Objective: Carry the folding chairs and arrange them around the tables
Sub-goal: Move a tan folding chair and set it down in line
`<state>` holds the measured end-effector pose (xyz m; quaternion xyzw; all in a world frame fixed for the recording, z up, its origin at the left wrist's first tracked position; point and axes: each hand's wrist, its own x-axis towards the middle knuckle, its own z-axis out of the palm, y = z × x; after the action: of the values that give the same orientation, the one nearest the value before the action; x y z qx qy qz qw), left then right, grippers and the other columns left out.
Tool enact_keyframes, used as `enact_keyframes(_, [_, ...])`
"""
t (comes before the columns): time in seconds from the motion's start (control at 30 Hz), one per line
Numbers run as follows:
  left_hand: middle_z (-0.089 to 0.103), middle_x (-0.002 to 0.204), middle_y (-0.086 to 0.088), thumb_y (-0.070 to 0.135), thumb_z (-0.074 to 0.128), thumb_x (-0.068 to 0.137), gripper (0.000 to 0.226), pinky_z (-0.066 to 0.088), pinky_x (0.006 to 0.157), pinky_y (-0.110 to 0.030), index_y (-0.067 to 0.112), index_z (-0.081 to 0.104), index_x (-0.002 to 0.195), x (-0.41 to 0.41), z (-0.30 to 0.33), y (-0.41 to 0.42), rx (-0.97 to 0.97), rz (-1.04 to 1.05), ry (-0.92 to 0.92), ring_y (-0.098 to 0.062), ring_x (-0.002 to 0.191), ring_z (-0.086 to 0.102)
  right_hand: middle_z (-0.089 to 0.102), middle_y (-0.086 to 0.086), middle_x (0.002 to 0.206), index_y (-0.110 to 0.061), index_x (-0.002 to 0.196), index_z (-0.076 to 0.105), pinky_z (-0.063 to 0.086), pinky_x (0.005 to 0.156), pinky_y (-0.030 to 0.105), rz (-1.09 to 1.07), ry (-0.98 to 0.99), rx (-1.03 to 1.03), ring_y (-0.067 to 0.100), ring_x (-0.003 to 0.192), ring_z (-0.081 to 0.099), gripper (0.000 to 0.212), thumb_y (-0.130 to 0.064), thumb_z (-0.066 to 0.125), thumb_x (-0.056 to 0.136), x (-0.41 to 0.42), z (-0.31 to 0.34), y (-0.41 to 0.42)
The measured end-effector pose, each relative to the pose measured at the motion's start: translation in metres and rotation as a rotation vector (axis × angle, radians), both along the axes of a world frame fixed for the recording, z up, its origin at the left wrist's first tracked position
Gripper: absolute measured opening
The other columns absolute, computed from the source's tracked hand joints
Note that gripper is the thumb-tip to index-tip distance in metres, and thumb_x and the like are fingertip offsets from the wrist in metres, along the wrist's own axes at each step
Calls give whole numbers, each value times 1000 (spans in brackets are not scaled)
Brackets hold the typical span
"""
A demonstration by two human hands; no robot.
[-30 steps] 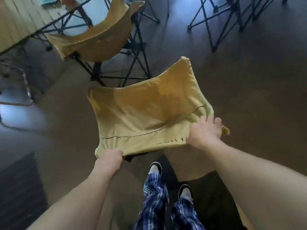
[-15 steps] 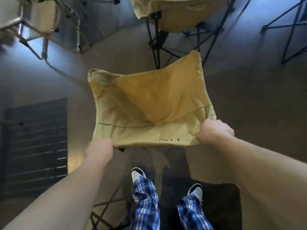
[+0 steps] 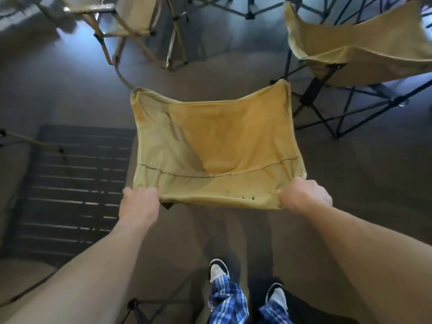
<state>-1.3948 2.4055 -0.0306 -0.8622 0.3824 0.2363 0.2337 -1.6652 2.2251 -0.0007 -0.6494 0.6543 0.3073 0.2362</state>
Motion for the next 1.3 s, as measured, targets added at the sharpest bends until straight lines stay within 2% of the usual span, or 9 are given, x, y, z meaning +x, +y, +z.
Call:
enact_keyframes(0.17, [46, 86, -6, 5, 31, 93, 24, 41, 71, -36, 15, 53, 92, 41, -3, -46, -39, 16, 20, -27, 91, 37, 47, 6, 84, -16, 92, 49, 46, 72, 37, -7, -10, -50, 32, 90, 55, 6, -15, 47, 86, 42, -1, -44])
enact_keyframes(0.3, [42, 80, -6, 4, 31, 94, 24, 42, 73, -36, 14, 52, 92, 82, -6, -104, -64, 19, 26, -29, 94, 38, 44, 6, 76, -13, 82, 46, 46, 69, 37, -19, -43, -76, 29, 81, 53, 7, -16, 48, 88, 79, -4, -101])
enact_keyframes(0.4, [48, 83, -6, 2, 30, 93, 28, 42, 71, -37, 14, 55, 93, 114, -10, -151, -87, -7, 20, -28, 92, 38, 47, 7, 77, -14, 74, 43, 45, 62, 36, -17, -64, -87, 26, 70, 50, 16, -15, 49, 89, 107, -5, -152])
enact_keyframes(0.53, [53, 88, -9, 2, 31, 93, 28, 42, 72, -38, 13, 56, 93, 161, -13, -226, -140, -11, 8, -30, 93, 39, 46, 7, 77, -14, 84, 47, 44, 64, 36, -41, -105, -109, 29, 79, 53, 11, -19, 50, 91, 145, -6, -224])
enact_keyframes(0.7, [59, 84, -7, 4, 32, 95, 32, 40, 67, -36, 17, 60, 87, 202, -20, -289, -188, -32, -22, -27, 82, 38, 44, 7, 76, -13, 87, 45, 45, 67, 37, -71, -123, -100, 31, 81, 52, 11, -21, 49, 93, 179, -4, -282])
enact_keyframes(0.93, [55, 65, 3, 13, 44, 93, 30, 44, 75, -38, 25, 55, 68, 241, -29, -334, -209, -29, -20, -22, 69, 47, 40, 7, 74, -11, 89, 45, 42, 64, 36, -106, -116, -91, 31, 80, 49, 9, -18, 48, 93, 214, -2, -323])
enact_keyframes(1.17, [51, 78, -5, 11, 41, 94, 21, 43, 64, -34, 17, 58, 83, 240, -18, -342, -151, -25, 37, -26, 87, 40, 38, 7, 73, -11, 92, 44, 42, 64, 37, -163, -76, -73, 30, 78, 47, 7, -17, 47, 95, 222, 3, -324])
enact_keyframes(1.23, [49, 79, -5, 8, 38, 94, 23, 45, 65, -35, 17, 56, 83, 242, -16, -342, -128, -18, 59, -26, 88, 39, 39, 7, 75, -10, 100, 50, 42, 66, 38, -171, -72, -59, 31, 81, 47, 9, -17, 47, 95, 222, 5, -321])
enact_keyframes(1.3, [48, 80, -5, 7, 35, 94, 24, 46, 67, -36, 17, 54, 83, 240, -14, -337, -90, -14, 70, -26, 90, 38, 45, 9, 88, -6, 117, 54, 43, 69, 38, -175, -65, -41, 33, 89, 52, 26, -20, 47, 95, 221, 5, -317])
